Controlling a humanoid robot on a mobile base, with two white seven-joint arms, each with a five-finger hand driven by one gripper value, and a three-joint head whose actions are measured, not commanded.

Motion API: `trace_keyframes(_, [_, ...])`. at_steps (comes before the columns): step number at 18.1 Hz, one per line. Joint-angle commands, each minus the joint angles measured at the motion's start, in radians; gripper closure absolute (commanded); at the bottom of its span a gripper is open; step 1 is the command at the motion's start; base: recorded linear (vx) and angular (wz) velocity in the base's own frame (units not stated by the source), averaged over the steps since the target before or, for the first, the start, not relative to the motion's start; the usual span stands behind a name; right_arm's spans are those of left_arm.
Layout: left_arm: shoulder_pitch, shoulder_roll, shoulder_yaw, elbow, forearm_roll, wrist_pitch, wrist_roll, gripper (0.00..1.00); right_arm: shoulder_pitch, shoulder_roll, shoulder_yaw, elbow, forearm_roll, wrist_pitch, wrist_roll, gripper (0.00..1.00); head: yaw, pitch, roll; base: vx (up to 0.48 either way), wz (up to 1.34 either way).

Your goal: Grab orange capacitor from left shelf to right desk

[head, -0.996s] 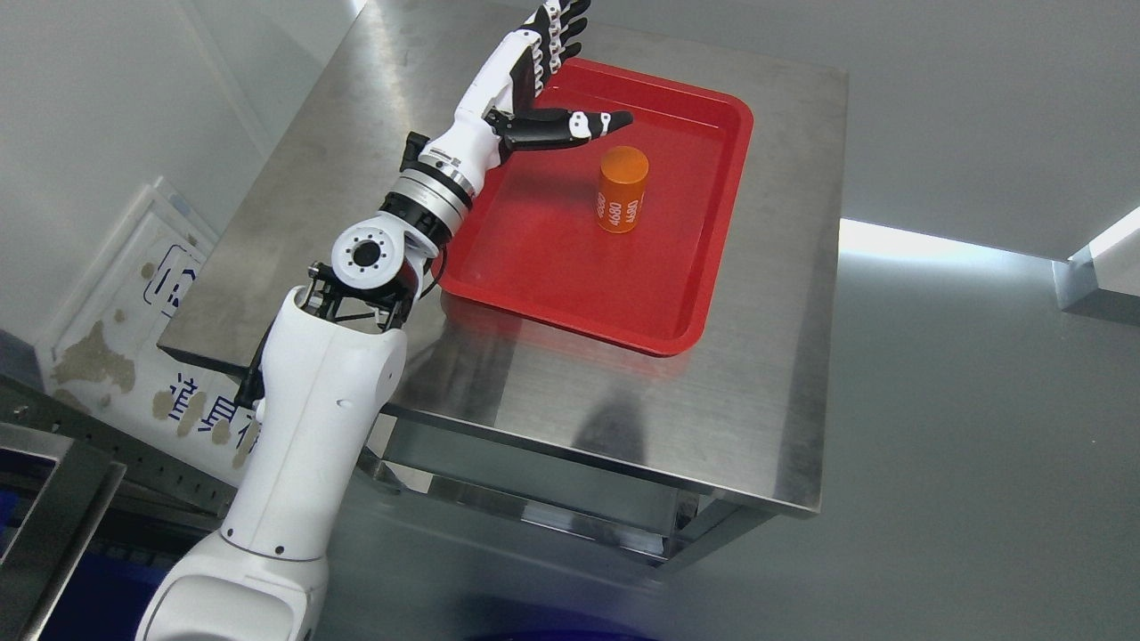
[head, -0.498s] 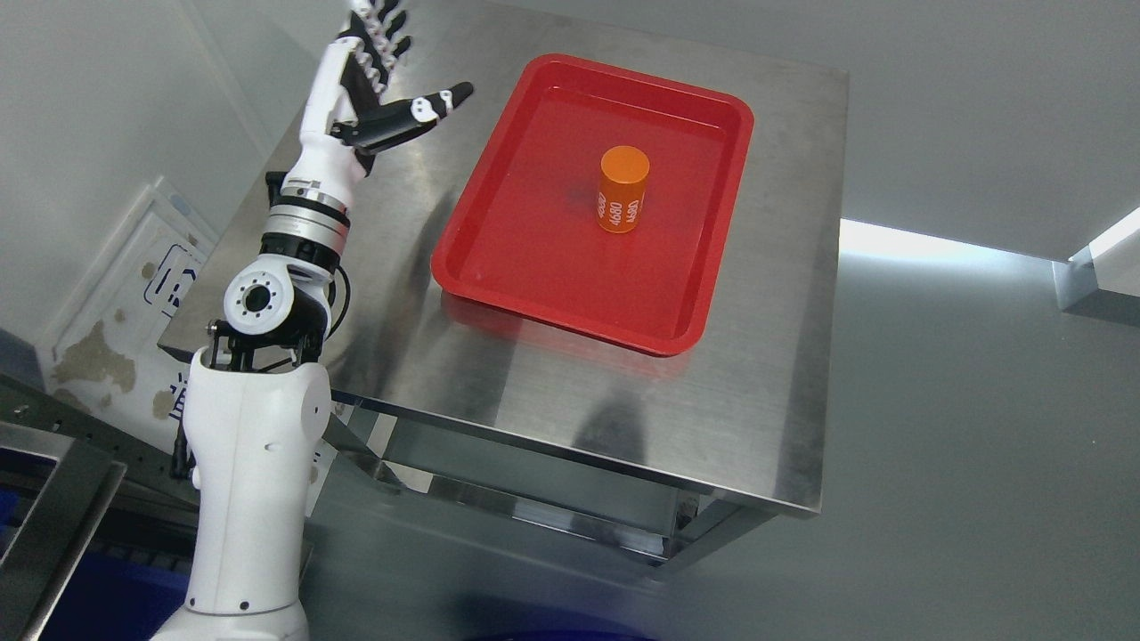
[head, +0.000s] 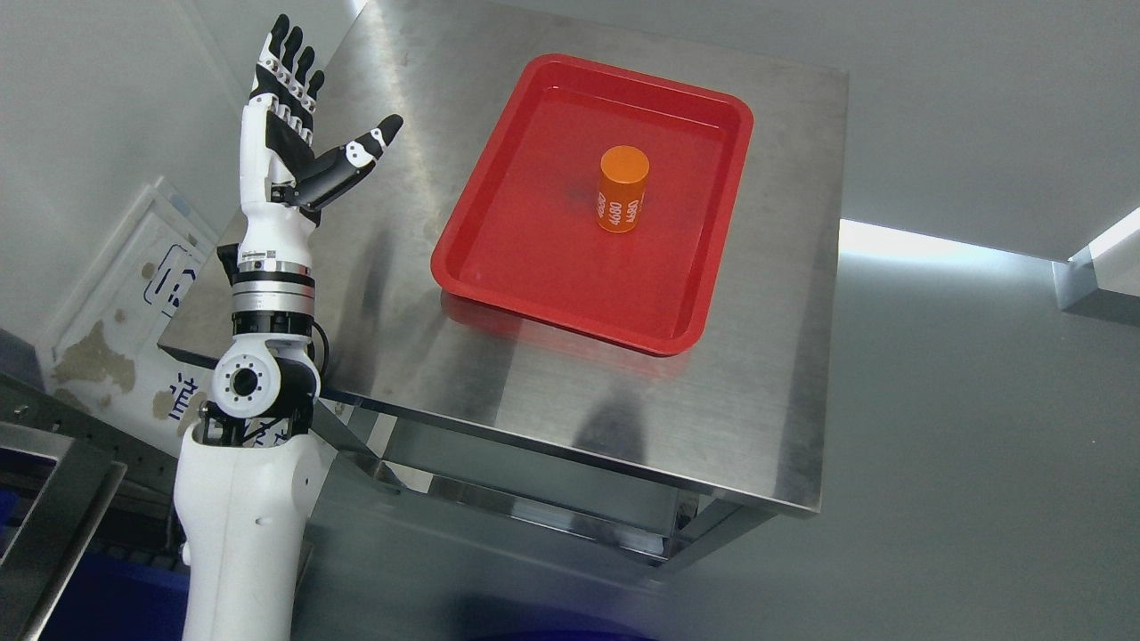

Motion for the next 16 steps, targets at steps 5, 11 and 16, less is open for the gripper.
trace_keyframes(5, [0.053, 0.018, -0.044, -0.051, 0.000, -0.005, -0.004, 0.00, 0.003, -0.017, -0.017, -0.017, 0.003, -0.001, 0.000, 0.00, 0.0000, 0.000, 0.000, 0.000, 0.00])
trace_keyframes(11, [0.052, 0.018, -0.044, -0.051, 0.000, -0.002, -0.004, 0.00, 0.002, -0.017, -0.017, -0.017, 0.003, -0.001, 0.000, 0.00, 0.0000, 0.000, 0.000, 0.000, 0.00])
trace_keyframes(16, [0.052, 0.018, -0.039, -0.051, 0.000, 0.002, -0.009, 0.00, 0.003, -0.017, -0.017, -0.017, 0.003, -0.001, 0.000, 0.00, 0.0000, 0.000, 0.000, 0.000, 0.00])
